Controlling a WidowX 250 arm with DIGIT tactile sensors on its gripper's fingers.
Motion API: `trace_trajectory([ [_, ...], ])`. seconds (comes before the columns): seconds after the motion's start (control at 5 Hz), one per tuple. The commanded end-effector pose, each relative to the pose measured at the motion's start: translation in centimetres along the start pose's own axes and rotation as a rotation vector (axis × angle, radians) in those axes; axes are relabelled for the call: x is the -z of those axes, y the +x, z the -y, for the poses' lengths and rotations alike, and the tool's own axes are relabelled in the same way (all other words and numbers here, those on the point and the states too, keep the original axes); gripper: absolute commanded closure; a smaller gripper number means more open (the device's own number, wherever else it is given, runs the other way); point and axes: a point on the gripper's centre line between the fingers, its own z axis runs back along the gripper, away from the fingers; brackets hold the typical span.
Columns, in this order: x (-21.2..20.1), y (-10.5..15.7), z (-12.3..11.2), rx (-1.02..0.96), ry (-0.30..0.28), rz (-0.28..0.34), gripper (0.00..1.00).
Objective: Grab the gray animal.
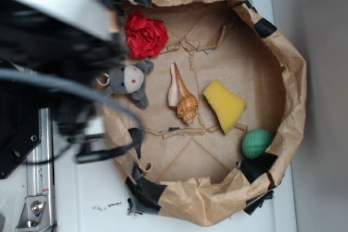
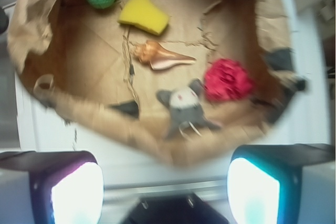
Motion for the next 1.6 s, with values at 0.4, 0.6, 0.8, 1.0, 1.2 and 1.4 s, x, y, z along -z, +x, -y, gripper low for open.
trace_trajectory([
  [0.4, 12.0, 1.9, -2.3, 0.032, 0.114, -0.227, 0.00],
  [0.6, 11.4, 0.4, -2.8, 0.040, 0.094, -0.245, 0.00],
  [0.8, 13.5, -0.1, -3.4, 0.014, 0.128, -0.290, 0.00],
  [1.0, 15.0, -0.4, -3.8, 0.017, 0.167, -0.276, 1.00],
  [1.2, 15.1, 0.1, -4.0, -0.009, 0.178, -0.237, 1.00],
  [1.4, 13.1, 1.6, -3.8, -0.032, 0.122, -0.183, 1.00],
])
